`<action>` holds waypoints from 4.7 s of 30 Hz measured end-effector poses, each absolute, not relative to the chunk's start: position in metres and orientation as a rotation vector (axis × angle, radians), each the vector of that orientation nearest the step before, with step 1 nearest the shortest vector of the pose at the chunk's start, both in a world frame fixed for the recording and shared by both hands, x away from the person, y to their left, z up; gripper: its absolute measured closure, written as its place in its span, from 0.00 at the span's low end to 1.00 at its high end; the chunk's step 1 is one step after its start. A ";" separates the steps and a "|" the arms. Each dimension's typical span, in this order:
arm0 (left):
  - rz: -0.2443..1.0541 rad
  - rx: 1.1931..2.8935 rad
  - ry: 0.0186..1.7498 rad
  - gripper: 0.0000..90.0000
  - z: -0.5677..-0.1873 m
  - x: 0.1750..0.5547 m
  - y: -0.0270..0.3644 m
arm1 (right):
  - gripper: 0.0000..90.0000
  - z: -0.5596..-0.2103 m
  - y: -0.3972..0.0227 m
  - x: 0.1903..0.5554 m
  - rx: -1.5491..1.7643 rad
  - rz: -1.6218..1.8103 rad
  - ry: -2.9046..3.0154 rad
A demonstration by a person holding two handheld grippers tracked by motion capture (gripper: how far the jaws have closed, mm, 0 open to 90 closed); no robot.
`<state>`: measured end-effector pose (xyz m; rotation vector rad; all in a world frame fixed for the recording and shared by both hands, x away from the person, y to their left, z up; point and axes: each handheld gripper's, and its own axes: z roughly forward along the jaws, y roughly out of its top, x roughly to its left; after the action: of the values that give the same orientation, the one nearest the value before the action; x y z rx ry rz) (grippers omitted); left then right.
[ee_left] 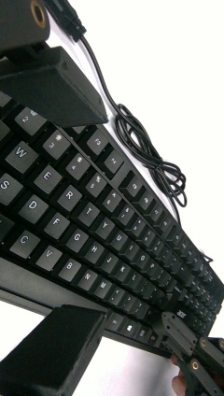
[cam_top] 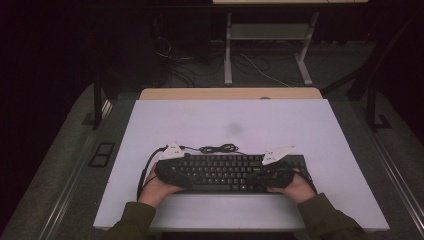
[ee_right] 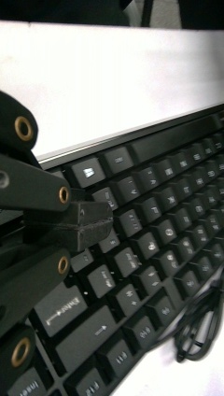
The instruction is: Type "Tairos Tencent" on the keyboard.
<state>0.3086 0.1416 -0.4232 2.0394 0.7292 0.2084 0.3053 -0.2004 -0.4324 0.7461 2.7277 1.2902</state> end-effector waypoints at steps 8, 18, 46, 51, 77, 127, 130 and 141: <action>0.217 2.029 0.726 0.06 -0.422 0.308 0.143 | 0.99 -0.428 -0.200 0.308 0.764 1.348 2.702; 0.223 2.017 0.725 0.08 -0.421 0.308 0.145 | 0.64 -0.424 -0.191 0.318 0.846 1.438 2.660; 0.239 2.002 0.712 0.13 -0.418 0.308 0.147 | 0.27 -0.414 -0.166 0.345 0.902 1.620 2.466; 0.246 2.003 0.719 0.15 -0.418 0.307 0.150 | 0.27 -0.415 -0.166 0.344 0.900 1.615 2.469; 0.282 1.997 0.752 0.66 -0.421 0.294 0.181 | 0.27 -0.415 -0.166 0.342 0.890 1.612 2.460; 0.237 2.097 0.789 0.99 -0.431 0.299 0.179 | 0.27 -0.415 -0.166 0.342 0.899 1.597 2.460; 0.234 2.097 0.787 0.99 -0.431 0.299 0.179 | 0.27 -0.416 -0.166 0.342 0.902 1.597 2.461; 0.236 2.081 0.770 0.86 -0.424 0.297 0.171 | 0.27 -0.417 -0.166 0.342 0.902 1.596 2.463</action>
<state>0.2968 0.1712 -0.4245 2.0810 0.7697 0.2360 0.3419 -0.1659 -0.4165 0.9019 2.4635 1.5959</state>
